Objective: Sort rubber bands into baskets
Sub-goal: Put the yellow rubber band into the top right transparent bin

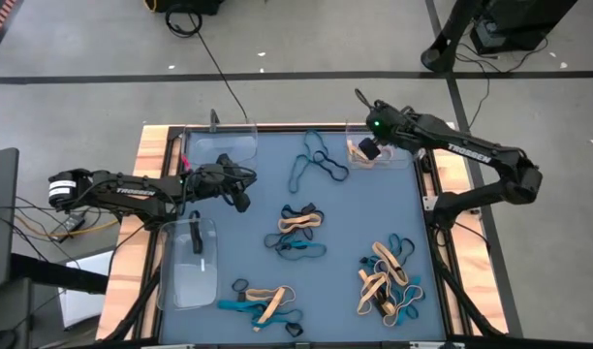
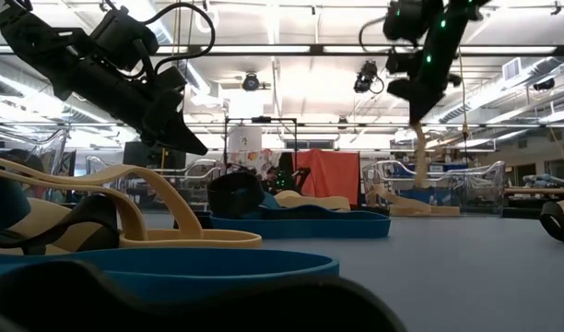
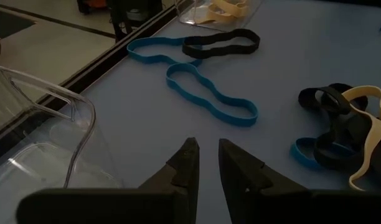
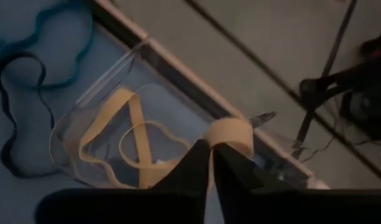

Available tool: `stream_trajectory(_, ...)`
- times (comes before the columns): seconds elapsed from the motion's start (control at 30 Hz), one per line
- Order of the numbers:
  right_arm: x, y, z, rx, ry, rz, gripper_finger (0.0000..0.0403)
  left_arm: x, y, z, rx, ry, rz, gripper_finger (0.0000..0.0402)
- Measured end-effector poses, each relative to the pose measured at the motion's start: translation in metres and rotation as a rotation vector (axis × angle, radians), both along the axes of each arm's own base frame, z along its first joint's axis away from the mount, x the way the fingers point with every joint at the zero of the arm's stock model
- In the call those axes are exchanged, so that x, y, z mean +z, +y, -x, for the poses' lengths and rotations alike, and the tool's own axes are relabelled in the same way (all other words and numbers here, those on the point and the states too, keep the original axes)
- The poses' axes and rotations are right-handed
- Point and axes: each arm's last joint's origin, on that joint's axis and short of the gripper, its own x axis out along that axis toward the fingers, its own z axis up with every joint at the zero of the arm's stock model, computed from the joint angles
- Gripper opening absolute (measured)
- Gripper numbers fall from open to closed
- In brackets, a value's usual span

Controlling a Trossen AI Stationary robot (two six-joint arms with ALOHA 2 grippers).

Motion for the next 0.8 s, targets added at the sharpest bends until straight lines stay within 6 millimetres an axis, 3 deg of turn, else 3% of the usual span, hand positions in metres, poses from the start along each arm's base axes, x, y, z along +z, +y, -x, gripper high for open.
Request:
stream_trajectory(0.17, -0.014, -0.003, -0.002, 0.025, -0.006, -0.02, 0.01, 0.0, 0.0, 0.0, 0.0, -0.002, -0.001, 0.0065)
stream_trajectory(0.43, -0.012, 0.003, -0.008, 0.11, -0.077, -0.055, 0.0165, 0.0, 0.0, 0.0, 0.0, -0.004, -0.001, 0.0065)
stream_trajectory(0.6, -0.017, 0.019, -0.033, 0.354, -0.281, -0.179, 0.0168, 0.0, 0.0, 0.0, 0.0, -0.004, -0.001, 0.0065)
stream_trajectory(0.8, -0.049, 0.056, -0.055, 0.683, -0.446, -0.241, 0.0149, 0.0, 0.0, 0.0, 0.0, -0.003, -0.001, 0.0065)
